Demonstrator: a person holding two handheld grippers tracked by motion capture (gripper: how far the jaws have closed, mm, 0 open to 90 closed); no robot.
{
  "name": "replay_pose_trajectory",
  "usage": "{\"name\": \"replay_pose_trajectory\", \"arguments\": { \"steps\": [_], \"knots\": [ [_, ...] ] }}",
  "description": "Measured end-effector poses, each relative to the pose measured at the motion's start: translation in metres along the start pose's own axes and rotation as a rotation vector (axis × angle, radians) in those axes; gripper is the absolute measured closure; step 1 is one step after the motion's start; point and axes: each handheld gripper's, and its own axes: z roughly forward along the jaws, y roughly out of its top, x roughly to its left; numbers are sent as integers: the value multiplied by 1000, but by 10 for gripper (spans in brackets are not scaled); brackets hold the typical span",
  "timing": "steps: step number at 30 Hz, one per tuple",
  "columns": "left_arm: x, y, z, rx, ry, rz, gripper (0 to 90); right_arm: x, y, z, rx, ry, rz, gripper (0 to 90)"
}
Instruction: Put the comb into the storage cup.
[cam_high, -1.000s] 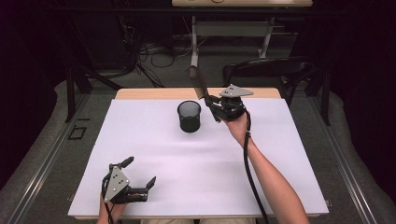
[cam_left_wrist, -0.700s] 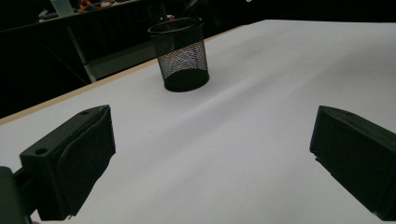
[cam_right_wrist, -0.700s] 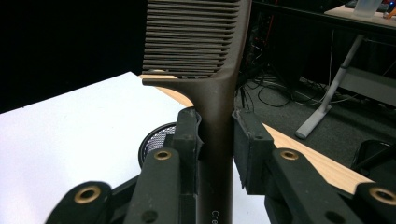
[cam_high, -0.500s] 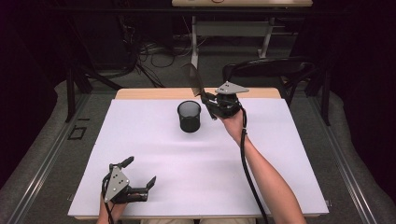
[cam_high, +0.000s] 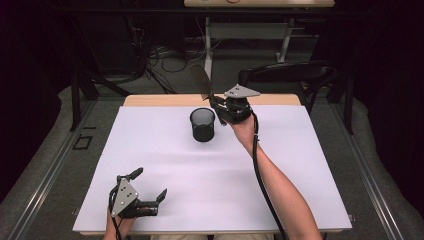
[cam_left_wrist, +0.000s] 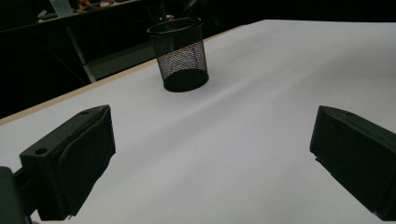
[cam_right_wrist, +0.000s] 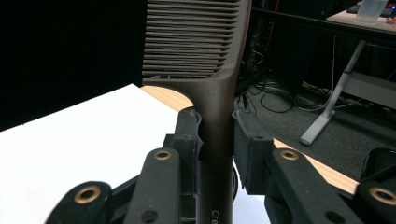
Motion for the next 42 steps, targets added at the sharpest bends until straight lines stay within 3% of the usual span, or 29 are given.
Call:
{"name": "replay_pose_trajectory", "arguments": {
  "steps": [22,42],
  "knots": [
    [-1,0,0,-3,-3,-3,1,7,10,14,-18,2,-7,729],
    [0,1,-1,-8,2,-6,1,10,10,22,-112,4,-15,730]
  ]
}}
